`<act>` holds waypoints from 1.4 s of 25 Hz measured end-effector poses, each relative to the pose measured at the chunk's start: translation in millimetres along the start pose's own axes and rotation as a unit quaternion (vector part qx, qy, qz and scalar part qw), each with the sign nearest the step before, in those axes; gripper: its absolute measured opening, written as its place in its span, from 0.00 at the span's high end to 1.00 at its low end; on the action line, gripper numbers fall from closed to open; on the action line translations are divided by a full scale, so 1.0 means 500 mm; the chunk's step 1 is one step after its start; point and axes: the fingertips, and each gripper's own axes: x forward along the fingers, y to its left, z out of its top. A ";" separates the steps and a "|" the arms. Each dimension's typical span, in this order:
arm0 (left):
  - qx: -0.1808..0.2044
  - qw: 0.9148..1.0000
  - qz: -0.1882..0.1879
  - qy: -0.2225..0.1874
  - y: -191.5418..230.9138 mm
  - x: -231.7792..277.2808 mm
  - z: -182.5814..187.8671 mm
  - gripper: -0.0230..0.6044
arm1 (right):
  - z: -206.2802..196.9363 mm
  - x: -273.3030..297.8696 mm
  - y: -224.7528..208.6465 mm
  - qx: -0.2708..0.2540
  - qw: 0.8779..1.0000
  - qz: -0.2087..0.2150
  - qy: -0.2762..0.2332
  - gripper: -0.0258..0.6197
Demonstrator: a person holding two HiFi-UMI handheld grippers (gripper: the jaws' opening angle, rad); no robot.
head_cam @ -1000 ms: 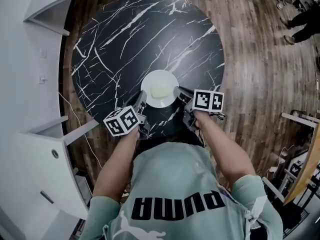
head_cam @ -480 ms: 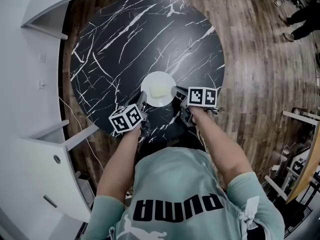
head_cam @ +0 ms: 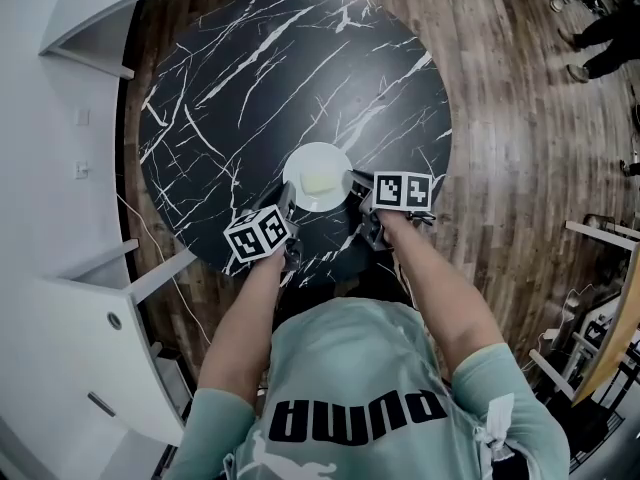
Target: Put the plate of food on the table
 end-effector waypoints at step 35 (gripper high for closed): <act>0.162 0.981 -0.091 -0.050 -0.189 -0.283 0.012 0.95 | -0.086 -0.234 0.271 -0.213 0.966 -0.047 -0.137 0.95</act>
